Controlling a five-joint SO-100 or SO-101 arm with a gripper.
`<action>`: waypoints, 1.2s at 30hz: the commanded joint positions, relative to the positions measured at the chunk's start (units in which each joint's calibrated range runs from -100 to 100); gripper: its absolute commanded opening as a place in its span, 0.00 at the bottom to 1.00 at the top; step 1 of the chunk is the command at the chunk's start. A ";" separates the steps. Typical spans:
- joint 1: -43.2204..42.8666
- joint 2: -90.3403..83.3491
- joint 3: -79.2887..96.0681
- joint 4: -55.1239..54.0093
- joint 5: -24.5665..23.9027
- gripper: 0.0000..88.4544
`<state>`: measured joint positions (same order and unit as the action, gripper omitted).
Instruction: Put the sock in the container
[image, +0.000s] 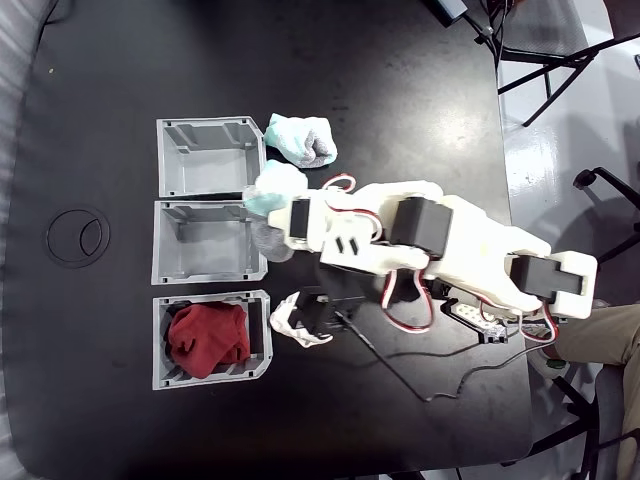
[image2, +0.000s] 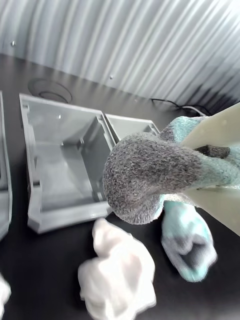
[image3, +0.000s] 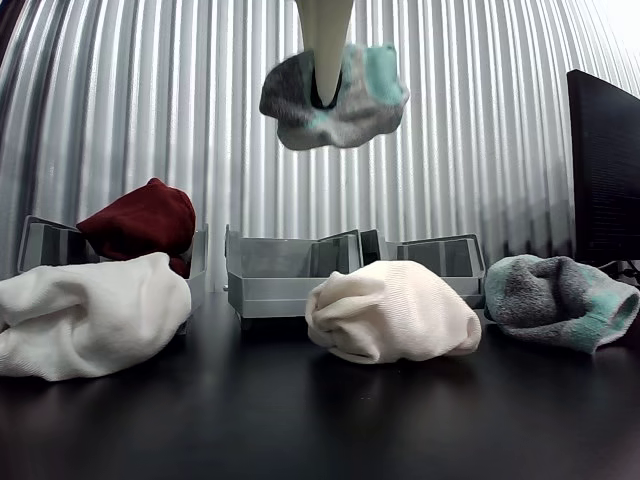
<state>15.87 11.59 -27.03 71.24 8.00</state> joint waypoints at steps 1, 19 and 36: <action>-1.74 0.74 -2.46 -5.22 -0.30 0.02; -5.05 10.78 -2.55 -23.58 -0.30 0.02; -4.97 25.25 -16.44 -24.27 -0.24 0.02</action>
<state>10.58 36.71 -38.02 47.60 8.00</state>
